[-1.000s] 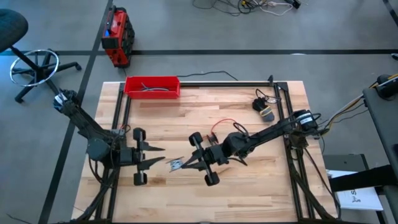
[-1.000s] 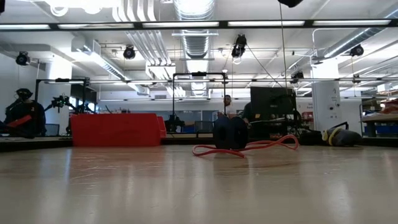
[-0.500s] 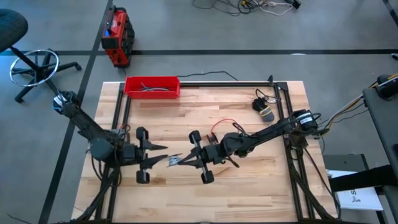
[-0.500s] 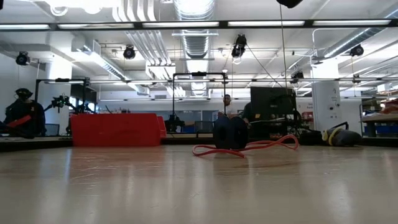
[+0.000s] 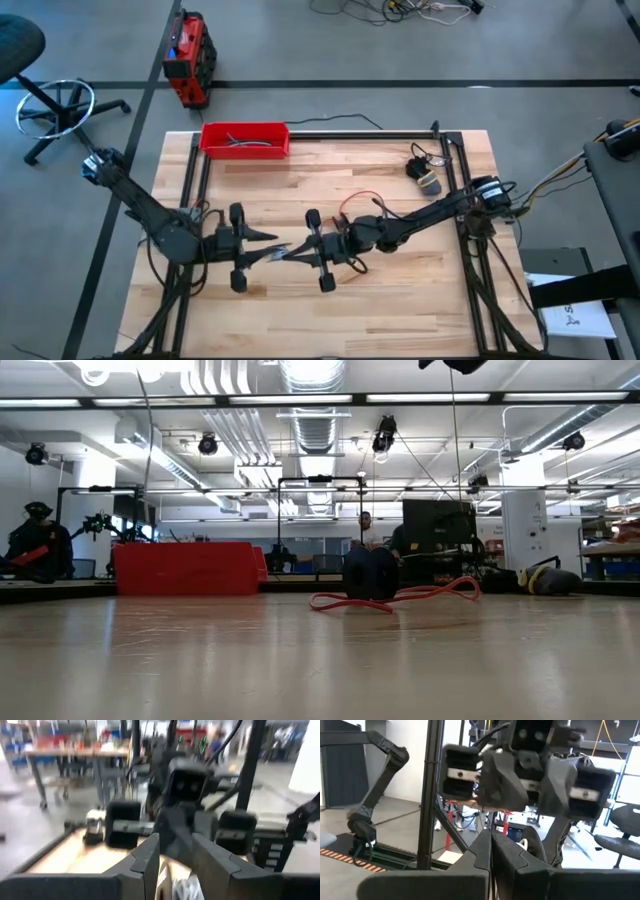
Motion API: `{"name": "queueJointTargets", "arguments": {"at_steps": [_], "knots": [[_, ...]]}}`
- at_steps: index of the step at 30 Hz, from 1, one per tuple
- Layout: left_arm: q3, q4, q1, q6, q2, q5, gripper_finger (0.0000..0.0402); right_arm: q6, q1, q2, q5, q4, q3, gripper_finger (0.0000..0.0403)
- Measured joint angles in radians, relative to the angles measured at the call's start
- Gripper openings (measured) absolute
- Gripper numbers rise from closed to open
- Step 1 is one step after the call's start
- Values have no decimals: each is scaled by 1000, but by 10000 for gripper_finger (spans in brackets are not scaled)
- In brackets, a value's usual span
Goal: Coil cords
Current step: Coil the white wire onto the black spool
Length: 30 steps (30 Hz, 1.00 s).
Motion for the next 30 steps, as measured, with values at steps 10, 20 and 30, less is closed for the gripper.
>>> {"name": "queueJointTargets", "arguments": {"at_steps": [10,20,30], "knots": [[100,-315,46,-194,43,0,118,-1,0,0,-4,5,0,0],[100,-347,90,-228,48,126,48,-1,0,0,-6,-23,0,0],[100,-396,108,-241,49,181,3,-9,0,-1,-5,-76,0,0]]}}
